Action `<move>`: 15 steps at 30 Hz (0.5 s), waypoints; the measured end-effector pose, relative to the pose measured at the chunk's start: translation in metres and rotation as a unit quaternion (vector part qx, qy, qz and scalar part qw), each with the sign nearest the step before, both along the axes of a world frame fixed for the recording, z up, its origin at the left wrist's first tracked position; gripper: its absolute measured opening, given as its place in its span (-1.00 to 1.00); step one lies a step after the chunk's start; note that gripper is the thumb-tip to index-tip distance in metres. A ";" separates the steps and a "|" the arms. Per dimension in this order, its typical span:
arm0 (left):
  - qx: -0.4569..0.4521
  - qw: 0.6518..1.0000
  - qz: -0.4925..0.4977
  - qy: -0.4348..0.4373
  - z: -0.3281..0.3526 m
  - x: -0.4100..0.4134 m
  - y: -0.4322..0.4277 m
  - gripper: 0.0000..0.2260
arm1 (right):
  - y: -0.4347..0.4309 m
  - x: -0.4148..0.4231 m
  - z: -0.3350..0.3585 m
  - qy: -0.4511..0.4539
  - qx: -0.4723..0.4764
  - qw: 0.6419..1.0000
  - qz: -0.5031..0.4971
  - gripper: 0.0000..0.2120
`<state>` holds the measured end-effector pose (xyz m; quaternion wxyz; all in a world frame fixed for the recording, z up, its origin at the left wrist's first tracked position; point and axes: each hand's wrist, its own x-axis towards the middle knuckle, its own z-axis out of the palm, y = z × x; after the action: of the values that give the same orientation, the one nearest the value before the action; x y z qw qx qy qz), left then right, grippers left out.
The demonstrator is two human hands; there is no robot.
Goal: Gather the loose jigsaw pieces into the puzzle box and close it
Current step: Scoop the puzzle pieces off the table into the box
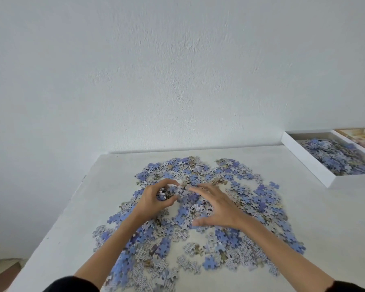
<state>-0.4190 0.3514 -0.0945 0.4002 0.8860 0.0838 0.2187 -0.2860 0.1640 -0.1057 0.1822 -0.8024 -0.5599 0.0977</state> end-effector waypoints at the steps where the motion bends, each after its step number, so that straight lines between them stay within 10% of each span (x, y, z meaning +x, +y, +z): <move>1: 0.001 1.000 0.005 -0.010 0.001 -0.001 0.000 -0.72 | 0.001 -0.003 0.001 -0.025 -0.036 0.999 0.012 -0.02; 6: 0.005 0.998 0.038 -0.039 0.005 -0.008 0.000 -0.72 | 0.012 -0.001 -0.004 -0.072 -0.071 0.995 0.015 0.04; 15: 0.006 0.995 0.050 -0.089 -0.002 -0.015 0.000 -0.74 | 0.024 -0.009 -0.007 -0.011 0.156 0.986 -0.055 -0.56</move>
<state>-0.4343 0.3518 -0.0960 0.3895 0.8601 0.0911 0.3166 -0.2945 0.1882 -0.1126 0.3042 -0.7946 -0.5254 -0.0099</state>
